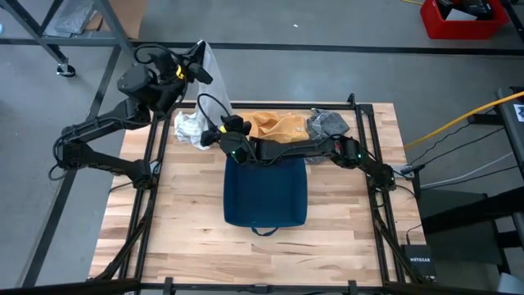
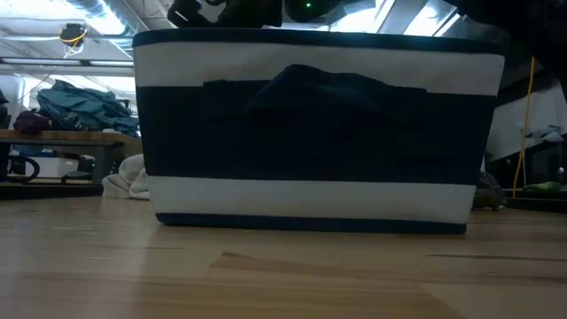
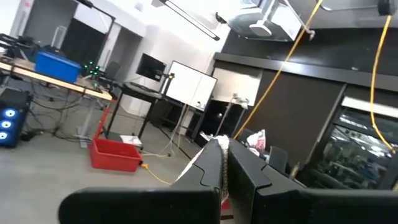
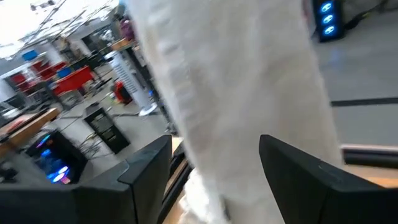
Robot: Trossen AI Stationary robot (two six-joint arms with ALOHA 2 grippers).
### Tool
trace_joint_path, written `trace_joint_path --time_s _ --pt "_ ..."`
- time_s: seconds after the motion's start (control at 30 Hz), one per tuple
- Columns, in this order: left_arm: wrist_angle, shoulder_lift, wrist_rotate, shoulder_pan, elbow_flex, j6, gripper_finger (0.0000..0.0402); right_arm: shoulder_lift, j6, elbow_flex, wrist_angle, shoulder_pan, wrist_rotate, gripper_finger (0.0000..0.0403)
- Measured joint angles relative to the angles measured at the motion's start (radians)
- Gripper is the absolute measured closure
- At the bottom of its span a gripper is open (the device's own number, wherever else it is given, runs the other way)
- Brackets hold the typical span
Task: Fold towel
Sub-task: Fold the white towel
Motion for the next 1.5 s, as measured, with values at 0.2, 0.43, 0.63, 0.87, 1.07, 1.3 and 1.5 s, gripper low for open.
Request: trace_joint_path --time_s 0.2,0.43,0.63,0.87,1.07,1.3,1.5 --pt "0.002 0.000 -0.003 -0.020 0.000 0.077 0.0401 0.000 -0.015 0.000 -0.005 -0.031 0.037 0.0155" --pt "0.002 -0.008 -0.011 -0.019 0.000 0.128 0.0401 0.000 -0.035 0.000 -0.070 -0.065 0.036 0.0155" --pt "0.002 -0.015 -0.026 -0.019 0.000 0.184 0.0401 0.000 -0.036 0.000 -0.093 -0.118 0.007 0.0155" --pt "0.003 -0.019 -0.106 -0.019 0.000 0.315 0.0401 -0.038 -0.036 0.000 -0.165 -0.211 -0.155 0.0155" --pt "0.014 -0.019 -0.150 0.016 0.000 0.427 0.0401 -0.072 -0.024 0.000 -0.163 -0.242 -0.437 0.0155" --pt "0.022 -0.019 -0.153 0.089 0.000 0.426 0.0401 -0.077 -0.034 0.000 -0.161 -0.149 -0.500 0.0155" --pt "0.022 -0.019 -0.152 0.103 0.000 0.363 0.0401 -0.032 -0.059 0.000 -0.154 -0.058 -0.368 0.0155"
